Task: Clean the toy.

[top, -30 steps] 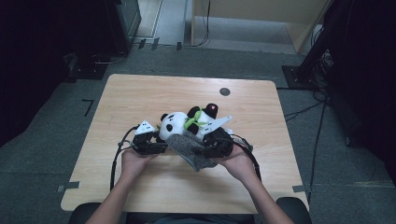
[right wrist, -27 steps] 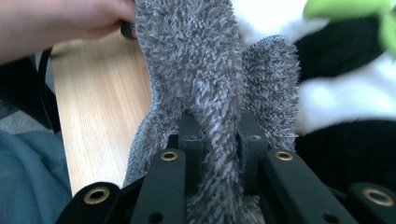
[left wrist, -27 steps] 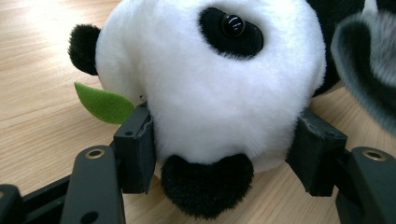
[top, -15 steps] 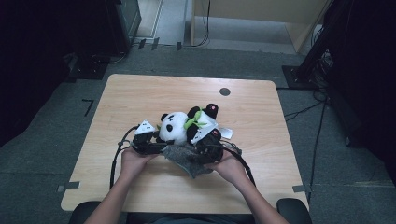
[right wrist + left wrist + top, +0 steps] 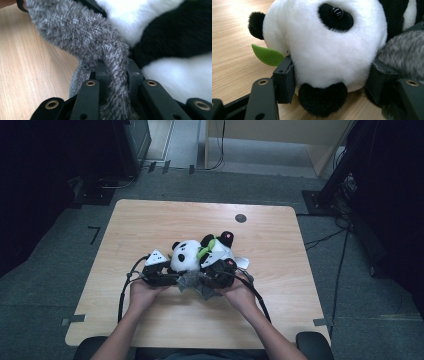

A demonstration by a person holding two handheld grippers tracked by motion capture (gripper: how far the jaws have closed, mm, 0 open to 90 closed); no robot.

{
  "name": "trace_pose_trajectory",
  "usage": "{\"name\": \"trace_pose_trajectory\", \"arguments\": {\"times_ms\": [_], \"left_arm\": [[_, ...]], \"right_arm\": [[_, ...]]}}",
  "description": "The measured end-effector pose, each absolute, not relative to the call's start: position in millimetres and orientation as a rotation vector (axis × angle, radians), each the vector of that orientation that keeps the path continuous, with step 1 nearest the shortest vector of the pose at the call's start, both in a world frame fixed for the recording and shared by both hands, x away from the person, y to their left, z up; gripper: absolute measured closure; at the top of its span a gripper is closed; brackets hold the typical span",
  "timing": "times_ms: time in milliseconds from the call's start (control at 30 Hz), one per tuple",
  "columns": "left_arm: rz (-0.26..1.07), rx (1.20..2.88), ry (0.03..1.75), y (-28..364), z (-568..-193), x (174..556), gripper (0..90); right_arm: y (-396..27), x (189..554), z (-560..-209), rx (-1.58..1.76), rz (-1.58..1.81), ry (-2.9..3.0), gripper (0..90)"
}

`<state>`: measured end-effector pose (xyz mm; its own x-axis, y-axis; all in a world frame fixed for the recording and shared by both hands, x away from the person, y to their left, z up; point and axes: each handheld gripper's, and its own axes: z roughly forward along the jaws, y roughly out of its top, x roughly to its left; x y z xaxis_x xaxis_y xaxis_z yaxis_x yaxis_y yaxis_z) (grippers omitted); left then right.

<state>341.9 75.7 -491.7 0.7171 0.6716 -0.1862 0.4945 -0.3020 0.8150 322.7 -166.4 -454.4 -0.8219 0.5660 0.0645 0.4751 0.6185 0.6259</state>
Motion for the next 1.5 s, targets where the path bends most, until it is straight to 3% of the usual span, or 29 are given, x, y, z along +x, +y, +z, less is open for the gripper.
{"name": "trace_pose_trajectory", "arguments": {"times_ms": [1000,1500], "left_arm": [[0.196,1.967,0.894,78.5,-491.3,345.0,33.4],[0.2,1.967,0.896,78.0,-491.4,344.5,33.3]], "right_arm": [[-266.9,291.2,-445.8,1.062,1.106,2.517,77.0],[-222.1,282.7,-439.8,0.845,1.151,2.679,77.3]]}}
